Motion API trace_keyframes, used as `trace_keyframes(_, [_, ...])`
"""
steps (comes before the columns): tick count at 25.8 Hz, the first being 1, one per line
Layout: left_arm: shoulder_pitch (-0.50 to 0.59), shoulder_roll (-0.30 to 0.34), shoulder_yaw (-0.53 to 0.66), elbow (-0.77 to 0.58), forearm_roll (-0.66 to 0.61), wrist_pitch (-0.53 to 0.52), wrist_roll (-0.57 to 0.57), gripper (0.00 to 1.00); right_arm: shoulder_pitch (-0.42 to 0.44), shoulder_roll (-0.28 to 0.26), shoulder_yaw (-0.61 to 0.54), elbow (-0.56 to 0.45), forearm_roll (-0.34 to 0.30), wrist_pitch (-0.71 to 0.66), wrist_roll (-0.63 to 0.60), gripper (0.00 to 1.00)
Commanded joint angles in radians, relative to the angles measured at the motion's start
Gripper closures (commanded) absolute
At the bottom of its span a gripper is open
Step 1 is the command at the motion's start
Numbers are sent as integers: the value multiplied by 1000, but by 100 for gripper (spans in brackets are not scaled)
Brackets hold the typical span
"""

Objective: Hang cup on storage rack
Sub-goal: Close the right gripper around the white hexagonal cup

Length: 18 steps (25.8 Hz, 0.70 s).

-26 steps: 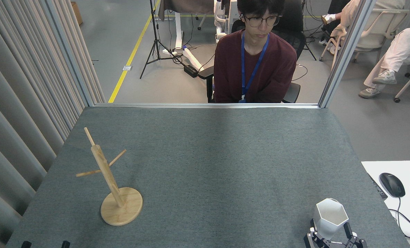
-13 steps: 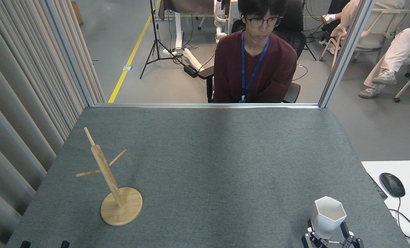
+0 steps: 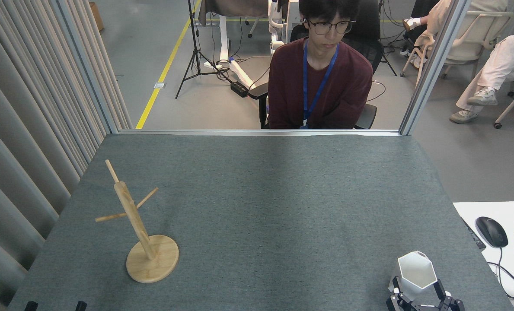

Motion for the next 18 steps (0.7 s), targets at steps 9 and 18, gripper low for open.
trace_keyframes(9, [10, 0, 0, -4, 0, 0, 0, 0, -20, -25, 0, 22, 0, -7, 4, 0])
trace_keyframes(18, [10, 0, 2, -4, 0, 0, 0, 0, -69, -25, 1, 88, 8, 7, 4, 6])
